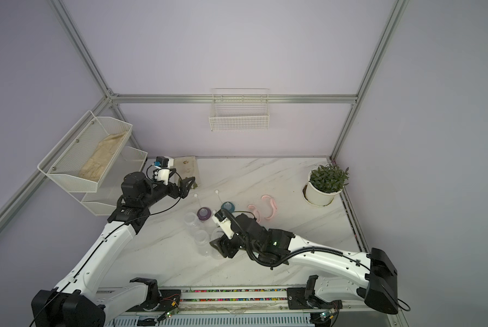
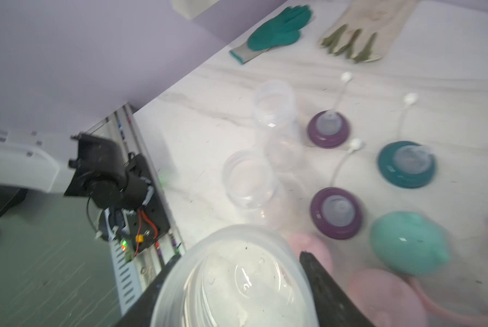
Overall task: Assemble the baby bottles
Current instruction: Pick up the baby bottle from the center of the board.
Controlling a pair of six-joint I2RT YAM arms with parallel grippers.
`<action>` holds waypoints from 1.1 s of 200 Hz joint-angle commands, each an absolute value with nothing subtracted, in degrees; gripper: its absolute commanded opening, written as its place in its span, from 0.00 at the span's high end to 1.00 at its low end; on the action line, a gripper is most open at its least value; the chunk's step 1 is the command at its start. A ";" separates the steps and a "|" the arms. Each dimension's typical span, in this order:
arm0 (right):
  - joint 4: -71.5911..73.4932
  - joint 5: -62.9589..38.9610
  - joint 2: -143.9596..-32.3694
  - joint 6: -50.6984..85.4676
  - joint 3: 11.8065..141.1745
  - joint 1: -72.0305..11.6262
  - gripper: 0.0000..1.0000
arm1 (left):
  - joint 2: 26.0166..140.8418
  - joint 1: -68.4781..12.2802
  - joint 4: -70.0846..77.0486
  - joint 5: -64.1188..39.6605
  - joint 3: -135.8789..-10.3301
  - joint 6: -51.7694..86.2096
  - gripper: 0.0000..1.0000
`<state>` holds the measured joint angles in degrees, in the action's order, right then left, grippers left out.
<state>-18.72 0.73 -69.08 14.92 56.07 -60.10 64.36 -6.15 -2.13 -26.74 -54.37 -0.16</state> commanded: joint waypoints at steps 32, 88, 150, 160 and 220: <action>-30.84 6.61 -74.08 7.76 73.39 -46.34 0.62 | 67.91 -7.35 5.32 -57.36 -60.53 -3.41 0.00; -19.44 -8.31 -81.39 7.98 89.53 -45.38 0.65 | 68.64 -10.10 5.48 -60.21 -58.20 -5.90 0.00; -8.02 -19.51 -83.04 12.94 86.06 -45.37 0.66 | 69.74 -10.74 5.57 -61.98 -58.18 -6.07 0.00; -5.87 -20.41 -82.82 13.48 84.69 -45.42 0.66 | 70.02 -10.81 5.75 -62.93 -58.43 -5.68 0.00; 2.02 -23.62 -82.35 16.76 81.33 -45.41 0.66 | 69.96 -11.24 6.00 -66.20 -58.92 -4.58 0.00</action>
